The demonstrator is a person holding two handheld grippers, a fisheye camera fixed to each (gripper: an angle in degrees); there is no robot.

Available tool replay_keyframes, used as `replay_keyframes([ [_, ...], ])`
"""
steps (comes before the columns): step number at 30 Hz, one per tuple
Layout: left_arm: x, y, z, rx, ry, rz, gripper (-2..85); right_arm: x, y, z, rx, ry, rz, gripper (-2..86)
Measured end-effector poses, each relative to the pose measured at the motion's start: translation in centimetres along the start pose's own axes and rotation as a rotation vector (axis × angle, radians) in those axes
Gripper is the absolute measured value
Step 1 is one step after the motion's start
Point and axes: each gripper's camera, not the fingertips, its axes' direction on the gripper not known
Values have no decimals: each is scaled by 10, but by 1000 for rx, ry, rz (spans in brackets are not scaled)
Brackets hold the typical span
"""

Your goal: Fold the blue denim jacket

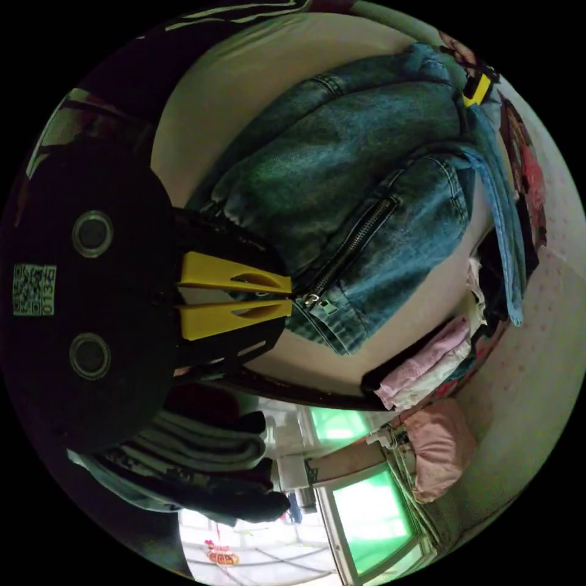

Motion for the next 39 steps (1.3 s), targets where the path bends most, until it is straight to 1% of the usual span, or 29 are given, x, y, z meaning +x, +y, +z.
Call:
replay_keyframes([
  [1, 0, -1, 1, -5, -4, 1, 3, -7, -1, -7, 2, 36, -3, 12],
  [4, 8, -4, -9, 11, -101, 67, 4, -12, 0, -35, 61, 73, 28, 10],
  [5, 10, -2, -11, 14, -142, 103, 5, -18, 1, -40, 60, 67, 1, 9],
  [7, 8, 2, -2, -18, -131, 132, 6, -32, 5, -36, 18, 21, -69, 6],
  [8, 4, 5, 4, -39, -82, 114, 7, -40, 8, -31, -5, 7, -88, 4],
  [10, -4, 9, 0, -23, -19, 54, 10, -45, 13, -35, -56, 36, -98, 1],
  [12, -16, 21, -19, 39, 39, -24, 15, -36, 19, -53, -41, 38, -41, 0],
  [13, -19, 25, -24, 57, 46, -47, 17, -28, 23, -67, -7, 45, 28, -1],
  [15, -40, 42, -39, 141, 79, -212, 37, -20, 22, -83, 32, 73, 82, -1],
  [16, -47, 45, -40, 153, 88, -266, 47, -18, 14, -89, 61, 78, 96, -1],
  [17, -60, 49, -36, 165, 109, -376, 62, -17, 2, -92, 103, 54, 107, -1],
  [18, -70, 49, -30, 161, 141, -455, 74, -18, -5, -93, 128, 31, 112, -1],
  [19, -73, 46, -26, 154, 153, -475, 77, -22, -20, -91, 165, -27, 105, -1],
  [20, -76, 38, -17, 115, 163, -498, 83, -28, -36, -85, 167, -78, 81, -1],
  [22, -79, 24, -5, 64, 160, -509, 82, -39, -55, -74, 145, -111, 44, -1],
  [24, -88, 9, 11, -1, 192, -563, 59, -52, -66, -59, 118, -118, -9, -1],
  [26, -93, -1, 21, -67, 230, -570, 33, -67, -70, -32, -24, -132, -95, -2],
  [28, -92, -13, 19, -107, 220, -511, 19, -71, -66, -26, -63, -144, -120, -2],
  [29, -87, -22, 4, -62, 161, -420, 13, -71, -63, -31, -46, -141, -133, -2],
  [30, -81, -26, -20, 54, 86, -332, 10, -70, -62, -34, -47, -137, -134, -2],
  [32, -84, -20, -40, 172, 18, -292, 7, -68, -56, -42, -35, -103, -109, -2],
  [34, -102, -7, -19, 127, 101, -361, 5, -70, -49, -38, -5, -136, -88, -2],
  [35, -105, -2, 2, 54, 126, -372, 4, -75, -48, -33, 0, -137, -94, -2],
  [36, -98, 2, 21, -12, 112, -334, 4, -78, -48, -32, 8, -122, -105, -2],
  [37, -95, 5, 23, 22, 104, -336, 4, -83, -48, -32, 12, -88, -136, -2],
  [39, -101, 19, 24, 91, 190, -467, 4, -85, -47, -34, 21, -71, -150, -2],
])
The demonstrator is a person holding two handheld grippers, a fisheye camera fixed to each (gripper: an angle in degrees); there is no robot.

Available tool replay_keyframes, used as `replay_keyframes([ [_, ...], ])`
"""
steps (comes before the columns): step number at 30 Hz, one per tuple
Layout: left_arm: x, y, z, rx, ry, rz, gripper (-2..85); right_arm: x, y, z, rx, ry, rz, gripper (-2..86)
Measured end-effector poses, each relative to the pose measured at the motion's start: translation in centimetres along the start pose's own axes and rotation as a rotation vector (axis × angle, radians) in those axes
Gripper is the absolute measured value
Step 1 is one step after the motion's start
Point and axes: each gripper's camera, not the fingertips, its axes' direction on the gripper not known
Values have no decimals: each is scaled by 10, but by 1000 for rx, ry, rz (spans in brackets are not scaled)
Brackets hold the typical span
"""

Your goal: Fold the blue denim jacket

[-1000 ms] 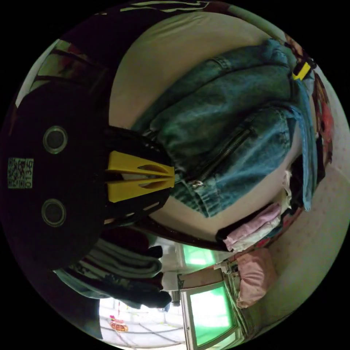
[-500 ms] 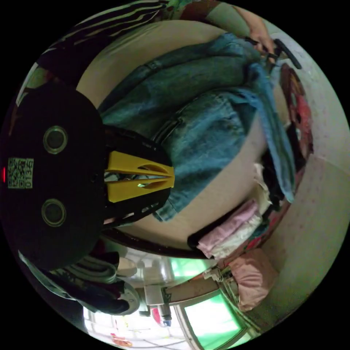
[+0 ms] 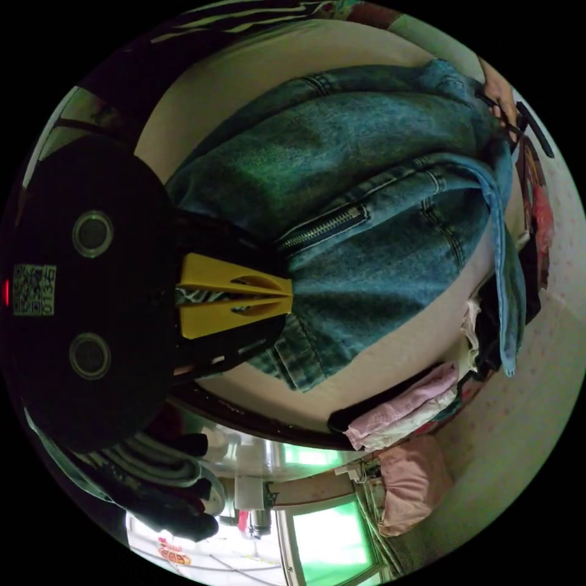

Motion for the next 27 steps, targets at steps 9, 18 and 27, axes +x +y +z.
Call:
replay_keyframes([
  [9, 100, 25, -54, 246, -76, 203, 2, 1, -39, -71, 248, -69, 52, -2],
  [18, 133, 28, 38, -144, -182, 311, -2, -60, -96, -49, 212, -234, -181, -2],
  [27, 121, 24, -14, 121, -76, 281, 69, 25, -99, -85, 425, -316, 71, 72],
])
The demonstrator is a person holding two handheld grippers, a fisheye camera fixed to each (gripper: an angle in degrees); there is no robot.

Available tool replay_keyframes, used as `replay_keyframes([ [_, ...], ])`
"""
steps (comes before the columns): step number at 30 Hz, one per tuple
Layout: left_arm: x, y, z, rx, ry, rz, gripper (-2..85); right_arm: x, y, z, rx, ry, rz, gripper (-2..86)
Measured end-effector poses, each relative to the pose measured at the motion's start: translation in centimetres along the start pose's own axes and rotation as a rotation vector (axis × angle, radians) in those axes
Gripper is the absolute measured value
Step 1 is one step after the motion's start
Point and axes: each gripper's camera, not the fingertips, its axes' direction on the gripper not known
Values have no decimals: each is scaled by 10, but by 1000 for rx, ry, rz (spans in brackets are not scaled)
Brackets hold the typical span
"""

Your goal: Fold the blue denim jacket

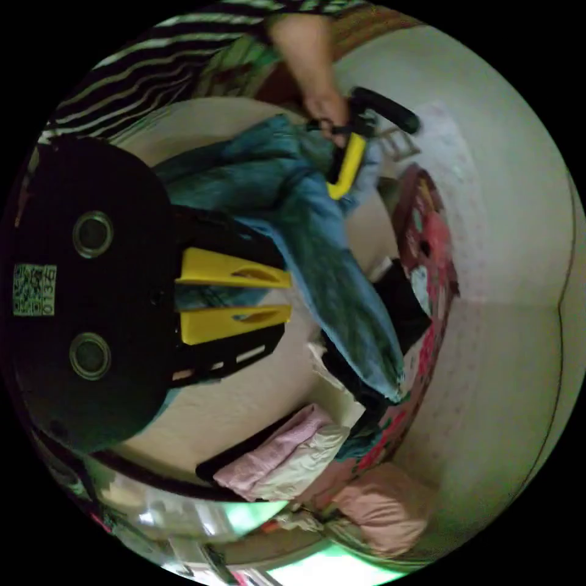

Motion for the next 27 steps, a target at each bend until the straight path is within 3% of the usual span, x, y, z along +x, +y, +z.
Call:
replay_keyframes([
  [2, -10, -8, -5, 20, -56, -32, 109, 56, -27, 8, 56, -114, 206, 118],
  [6, -32, -27, 14, -44, 39, -55, 141, 123, -59, 49, 54, -196, 431, 134],
  [9, -33, -42, 30, -119, 46, -12, 148, 152, -82, 81, 0, -306, 518, 120],
  [11, -34, -53, 34, -122, 36, 12, 150, 157, -97, 82, -11, -235, 537, 70],
  [15, -51, -84, 48, -141, 70, -24, 160, 143, -111, 68, -100, -140, 495, 22],
  [18, -49, -101, 52, -152, 85, 30, 166, 112, -112, 23, -30, -67, 348, 13],
  [23, -24, -109, 71, -323, 226, 252, 110, 44, -64, -110, 373, -154, 90, 8],
  [27, 10, -102, 22, -203, 194, 529, 22, -3, 0, -177, 450, -90, 105, 7],
])
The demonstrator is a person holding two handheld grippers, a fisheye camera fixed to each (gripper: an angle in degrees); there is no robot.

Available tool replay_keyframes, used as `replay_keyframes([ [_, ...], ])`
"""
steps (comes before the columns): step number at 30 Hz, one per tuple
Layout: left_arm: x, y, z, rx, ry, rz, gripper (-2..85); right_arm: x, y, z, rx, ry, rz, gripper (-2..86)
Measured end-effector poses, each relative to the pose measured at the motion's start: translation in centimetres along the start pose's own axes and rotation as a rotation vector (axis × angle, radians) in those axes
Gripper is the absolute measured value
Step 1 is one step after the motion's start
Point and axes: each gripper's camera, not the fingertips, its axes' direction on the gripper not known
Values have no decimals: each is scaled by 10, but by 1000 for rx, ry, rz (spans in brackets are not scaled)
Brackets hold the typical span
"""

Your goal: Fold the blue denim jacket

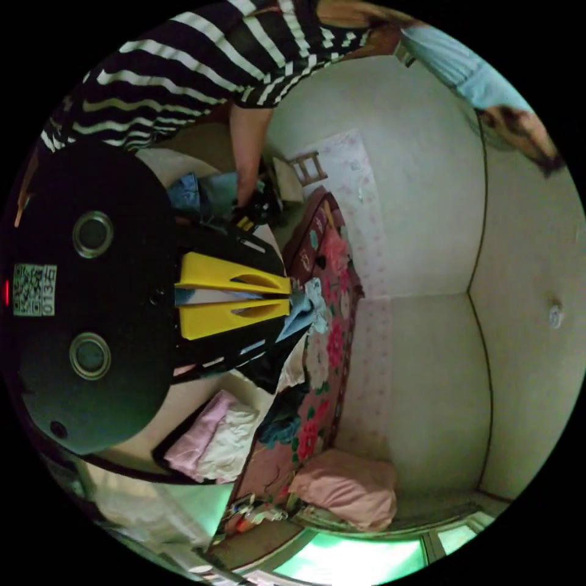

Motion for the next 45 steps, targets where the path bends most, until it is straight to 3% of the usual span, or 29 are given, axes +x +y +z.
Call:
replay_keyframes([
  [4, 42, 6, -27, 8, -54, 227, 9, -61, 51, -79, -22, 203, 76, 6],
  [8, 52, 11, -25, -42, 98, 279, 3, -109, 101, -96, -273, 415, 219, 5],
  [11, 44, 8, -1, -152, 176, 277, 1, -117, 151, -75, -515, 374, 459, 5],
  [13, 38, 5, 15, -208, 178, 294, 1, -124, 175, -65, -579, 332, 514, 5],
  [19, 15, -28, 15, -254, 176, 316, 2, -163, 154, -60, -536, 501, 193, 6],
  [24, -23, -60, -31, -74, 203, 285, 6, -192, 117, -74, -331, 774, -187, 6],
  [27, -66, -85, -12, -164, 311, 120, 14, -166, 125, -55, -322, 785, -62, 9],
  [30, -102, -102, 42, -358, 414, 16, 37, -109, 173, -3, -514, 728, 171, 14],
  [32, -115, -104, 60, -420, 436, -31, 52, -67, 207, 27, -700, 558, 389, 22],
  [34, -122, -105, 58, -411, 441, -45, 58, -52, 212, 24, -721, 449, 515, 32],
  [39, -126, -91, 38, -427, 453, 42, 76, -60, 182, -3, -653, 427, 436, 53],
  [45, -134, -97, 61, -553, 398, 72, 49, -80, 145, 20, -540, 732, 117, 23],
])
